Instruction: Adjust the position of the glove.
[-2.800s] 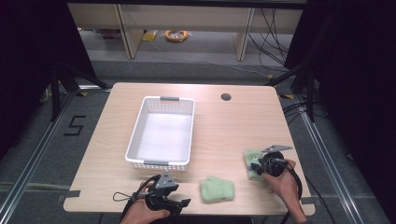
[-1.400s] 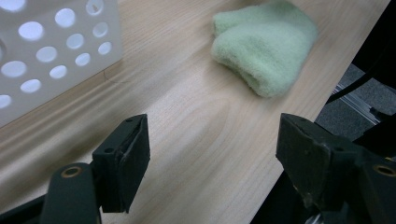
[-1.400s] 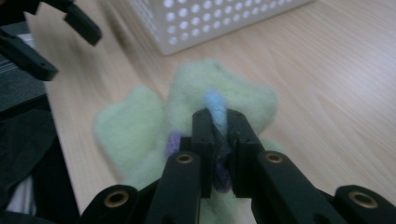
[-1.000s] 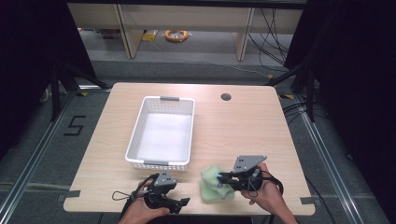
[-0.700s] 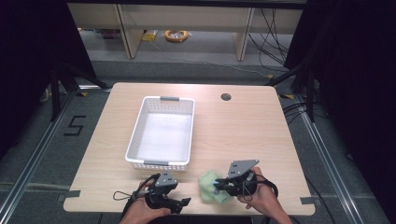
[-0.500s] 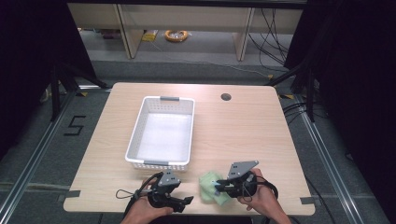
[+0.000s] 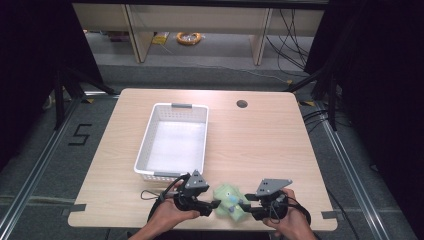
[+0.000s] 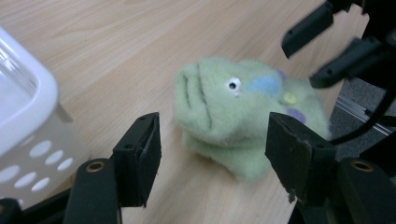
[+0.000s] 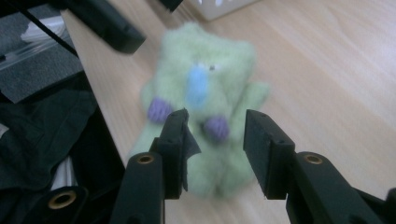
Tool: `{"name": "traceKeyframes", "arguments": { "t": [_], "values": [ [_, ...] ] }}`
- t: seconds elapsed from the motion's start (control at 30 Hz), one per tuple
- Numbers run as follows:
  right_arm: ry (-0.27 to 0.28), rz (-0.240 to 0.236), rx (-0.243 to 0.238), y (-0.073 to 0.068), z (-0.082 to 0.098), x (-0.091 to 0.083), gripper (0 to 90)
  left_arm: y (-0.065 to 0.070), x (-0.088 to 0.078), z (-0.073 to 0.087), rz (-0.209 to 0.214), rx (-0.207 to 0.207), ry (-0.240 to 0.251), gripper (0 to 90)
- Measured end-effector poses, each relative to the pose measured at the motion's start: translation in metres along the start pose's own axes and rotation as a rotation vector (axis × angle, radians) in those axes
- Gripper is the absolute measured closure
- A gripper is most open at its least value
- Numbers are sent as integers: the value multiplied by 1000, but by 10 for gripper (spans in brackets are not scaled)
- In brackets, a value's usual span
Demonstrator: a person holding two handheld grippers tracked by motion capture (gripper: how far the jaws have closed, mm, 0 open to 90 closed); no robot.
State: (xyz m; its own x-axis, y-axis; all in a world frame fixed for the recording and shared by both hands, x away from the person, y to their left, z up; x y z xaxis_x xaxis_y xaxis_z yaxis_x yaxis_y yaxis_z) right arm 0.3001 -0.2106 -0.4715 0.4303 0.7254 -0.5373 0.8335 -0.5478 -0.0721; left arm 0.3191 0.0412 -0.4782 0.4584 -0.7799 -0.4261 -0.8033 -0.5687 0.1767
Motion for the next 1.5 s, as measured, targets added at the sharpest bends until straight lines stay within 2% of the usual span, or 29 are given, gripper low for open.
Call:
{"name": "traceKeyframes", "arguments": {
  "t": [0.07,0.1,0.13,0.17,0.2,0.23,0.27,0.3,0.33,0.37,0.4,0.47,0.5,0.6,0.63,0.73,0.77,0.87,0.93,0.97,1.0,1.03,1.07,1.13,1.17,1.33,1.37,1.47,1.5],
  "values": [
    [-11,3,4,-2,2,-1,598,-1,3,-3,11,16,-12,368],
    [-36,-2,15,-4,3,-3,593,0,5,-4,10,-11,-8,368],
    [-43,1,20,-6,7,-3,579,0,8,-7,19,3,-7,378],
    [-40,4,12,-7,9,-2,567,0,10,-7,22,-9,-7,381],
    [-73,-7,25,-7,10,-3,561,-1,12,-8,21,-13,-8,380],
    [-60,-6,24,-8,12,-2,556,-2,13,-9,25,-9,-14,379],
    [-88,-15,26,-8,12,-3,553,-3,15,-9,23,-18,-11,380],
    [-74,-13,9,-8,15,-2,553,-2,16,-9,30,-43,-21,381],
    [-104,-14,-3,-7,16,-3,554,-3,17,-8,29,-49,-16,382],
    [-111,-14,15,-9,18,-3,558,-5,18,-7,32,-26,-29,382],
    [-129,-19,6,-8,19,-3,563,-6,18,-6,31,-13,-48,382],
    [-148,-18,25,-7,22,-2,585,-6,20,-4,33,-25,-49,386],
    [-169,-21,48,-8,23,-2,593,-6,22,-1,57,-42,-69,390],
    [-170,-15,32,-7,24,2,653,-5,24,3,60,-52,-86,433],
    [-145,-16,23,-6,25,4,705,-4,24,4,57,-18,-97,457],
    [-151,-11,33,-7,23,3,763,-3,23,5,58,-13,-88,569],
    [-129,-14,14,-5,22,1,805,-3,21,4,56,18,-81,604],
    [-108,-6,21,-4,20,-2,845,-2,20,4,49,33,-88,680],
    [-91,-15,8,-2,17,-6,867,0,19,4,48,58,-87,721],
    [-74,-9,13,-2,16,-7,870,4,16,2,44,45,-60,732],
    [-76,-3,15,-2,14,-9,872,6,14,0,55,51,-55,736],
    [-80,6,4,-1,12,-11,873,8,12,-2,58,37,-36,737],
    [-75,11,-6,1,9,-14,874,12,9,-2,56,14,-27,737],
    [-69,24,-12,7,6,-17,876,16,5,-2,58,19,-12,737],
    [-59,27,-14,10,5,-16,877,20,4,0,60,2,-6,736],
    [-74,21,-24,23,2,-9,879,27,5,7,71,0,-8,736],
    [-103,12,-10,27,0,-7,880,28,6,9,75,-19,-7,735],
    [-112,13,-7,31,-1,-4,881,30,7,10,71,-27,-9,735],
    [-114,7,-8,34,-1,-3,880,31,9,13,67,-49,-6,735]
  ]
}}
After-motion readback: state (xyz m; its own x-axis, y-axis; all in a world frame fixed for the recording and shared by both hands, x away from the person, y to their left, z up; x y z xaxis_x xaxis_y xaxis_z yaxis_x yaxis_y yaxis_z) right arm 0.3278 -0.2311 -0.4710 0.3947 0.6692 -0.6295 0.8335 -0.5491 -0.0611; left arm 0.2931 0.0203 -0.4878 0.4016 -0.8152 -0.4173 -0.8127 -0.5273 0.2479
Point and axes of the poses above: each handheld gripper's, and its own axes: x roughly forward along the jaws, z roughly out of its underside, y roughly to its right, the point moved 1 cm from there along x, roughly forward along the jaws, and after that the axes turned 14 degrees about y, right-handed, at the moved point
